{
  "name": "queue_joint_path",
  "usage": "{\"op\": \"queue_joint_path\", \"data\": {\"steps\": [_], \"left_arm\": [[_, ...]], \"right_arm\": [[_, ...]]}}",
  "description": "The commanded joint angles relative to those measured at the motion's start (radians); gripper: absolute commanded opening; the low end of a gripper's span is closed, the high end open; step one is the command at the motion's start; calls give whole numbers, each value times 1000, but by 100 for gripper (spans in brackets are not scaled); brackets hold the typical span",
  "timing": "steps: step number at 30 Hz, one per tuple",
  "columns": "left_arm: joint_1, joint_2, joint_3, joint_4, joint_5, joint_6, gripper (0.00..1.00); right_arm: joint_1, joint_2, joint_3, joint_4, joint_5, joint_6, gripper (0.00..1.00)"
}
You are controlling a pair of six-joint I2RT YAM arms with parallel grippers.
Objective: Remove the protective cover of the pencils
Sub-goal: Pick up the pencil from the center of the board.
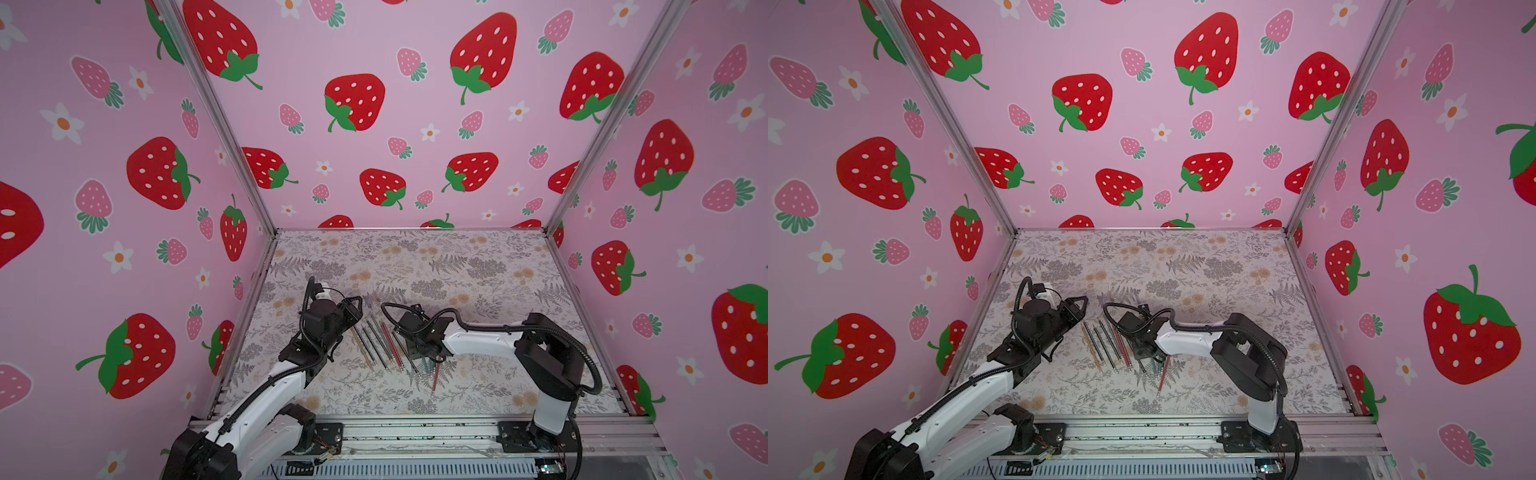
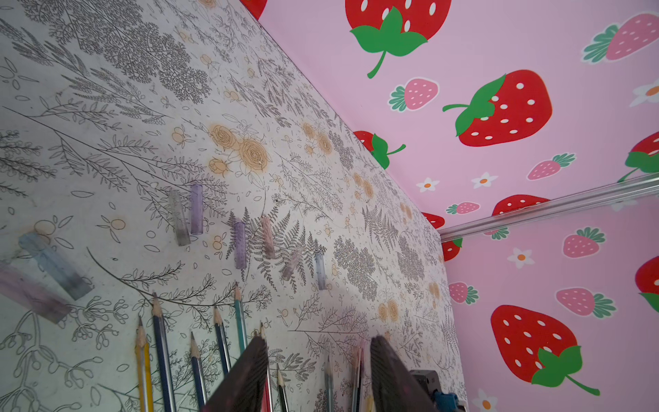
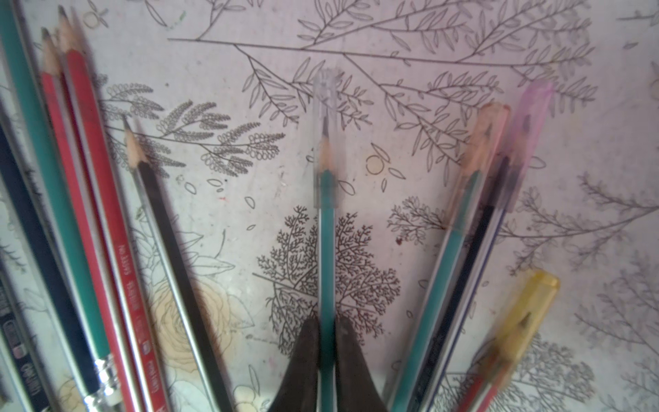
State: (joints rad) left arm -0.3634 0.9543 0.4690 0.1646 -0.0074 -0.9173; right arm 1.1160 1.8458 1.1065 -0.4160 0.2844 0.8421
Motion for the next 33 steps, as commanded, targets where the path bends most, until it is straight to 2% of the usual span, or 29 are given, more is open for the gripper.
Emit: {"op": "queue_joint_path", "data": {"steps": [1,7,14,21,26,33], "left_arm": [[9,-15,-5,18,23,7,49],[15,-35,-26,54,80,4,49],[14,14,0,82,192,12,49],[8,123,37,147,285,11,49],[-43,215,85,184,316,21,47],[-174,298,148,205,257,40,46]], "right_arm": [[-5,22,-17,-34,-18,10,8],[-5,1,-20,-12,-24,-3,0],[4,-90,-37,26,-7,-41,0],[18,-225,-100,74,44,-68,0],[22,-285,-138,102,63,-83,0],[25,-309,-152,104,76,-89,0]]}}
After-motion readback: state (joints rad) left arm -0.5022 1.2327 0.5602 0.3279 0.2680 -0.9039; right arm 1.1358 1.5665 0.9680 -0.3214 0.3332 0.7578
